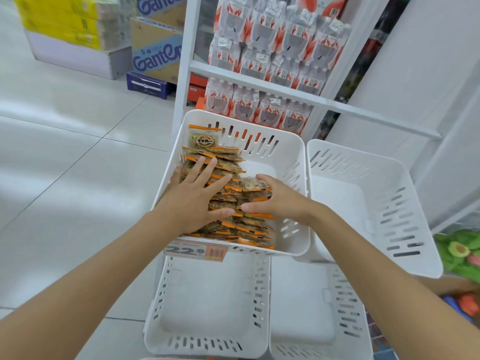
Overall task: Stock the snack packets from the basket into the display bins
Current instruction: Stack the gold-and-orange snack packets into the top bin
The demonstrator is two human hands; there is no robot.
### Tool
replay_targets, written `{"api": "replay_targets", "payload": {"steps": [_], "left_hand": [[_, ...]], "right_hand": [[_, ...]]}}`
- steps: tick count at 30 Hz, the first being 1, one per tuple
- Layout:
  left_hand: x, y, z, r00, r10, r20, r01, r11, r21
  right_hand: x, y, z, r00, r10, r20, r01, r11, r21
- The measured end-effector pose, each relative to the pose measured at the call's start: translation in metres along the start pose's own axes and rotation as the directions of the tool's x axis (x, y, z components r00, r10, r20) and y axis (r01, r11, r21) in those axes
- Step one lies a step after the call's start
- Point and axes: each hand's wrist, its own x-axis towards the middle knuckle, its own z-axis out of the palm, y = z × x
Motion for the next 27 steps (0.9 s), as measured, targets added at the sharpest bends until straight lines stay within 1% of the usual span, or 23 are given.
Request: {"api": "replay_targets", "payload": {"steps": [2, 4, 6, 8, 12, 16, 18, 21, 22, 24, 27], "left_hand": [[0.0, 0.0, 0.0, 1.0, 0.002, 0.008, -0.002, 1.0, 0.014], [0.0, -0.002, 0.001, 1.0, -0.003, 0.011, 0.003, 1.0, 0.02], [0.0, -0.002, 0.001, 1.0, 0.001, 0.014, -0.001, 1.0, 0.015], [0.0, -0.001, 0.001, 1.0, 0.007, 0.011, -0.007, 1.0, 0.01], [0.001, -0.002, 0.002, 1.0, 0.002, 0.015, -0.002, 1.0, 0.01], [0.001, -0.002, 0.002, 1.0, -0.001, 0.016, 0.001, 1.0, 0.007], [0.001, -0.001, 0.002, 1.0, 0.001, 0.014, -0.001, 1.0, 0.002], [0.001, -0.002, 0.0, 1.0, 0.002, 0.017, -0.002, 1.0, -0.001], [0.001, -0.003, -0.001, 1.0, 0.004, 0.021, -0.004, 1.0, -0.014], [-0.001, -0.004, -0.005, 1.0, 0.012, 0.019, -0.01, 0.997, -0.08], [-0.009, -0.003, -0.019, 1.0, -0.006, -0.022, 0.002, 0.982, -0.19]], "right_hand": [[-0.001, 0.0, 0.008, 1.0, -0.009, 0.015, 0.008, 0.996, 0.083], [0.001, 0.002, 0.011, 1.0, -0.001, -0.024, 0.004, 0.991, 0.133], [0.0, 0.005, 0.01, 0.995, 0.056, -0.082, -0.045, 0.99, 0.136], [-0.002, 0.01, 0.01, 0.989, 0.096, -0.108, -0.08, 0.986, 0.146], [-0.003, 0.014, 0.017, 0.996, 0.051, -0.067, -0.036, 0.975, 0.217], [-0.006, 0.012, 0.016, 0.998, 0.041, -0.047, -0.026, 0.961, 0.276], [-0.009, 0.011, 0.016, 1.0, 0.029, -0.005, -0.026, 0.972, 0.235], [-0.014, 0.009, 0.021, 1.0, 0.004, 0.03, -0.007, 0.996, 0.09], [-0.013, 0.009, 0.022, 1.0, 0.005, 0.013, -0.005, 0.999, 0.045], [-0.014, 0.008, 0.023, 0.998, 0.002, -0.069, -0.004, 0.999, -0.037], [-0.026, 0.004, 0.021, 0.978, -0.063, -0.197, 0.053, 0.997, -0.056]]}}
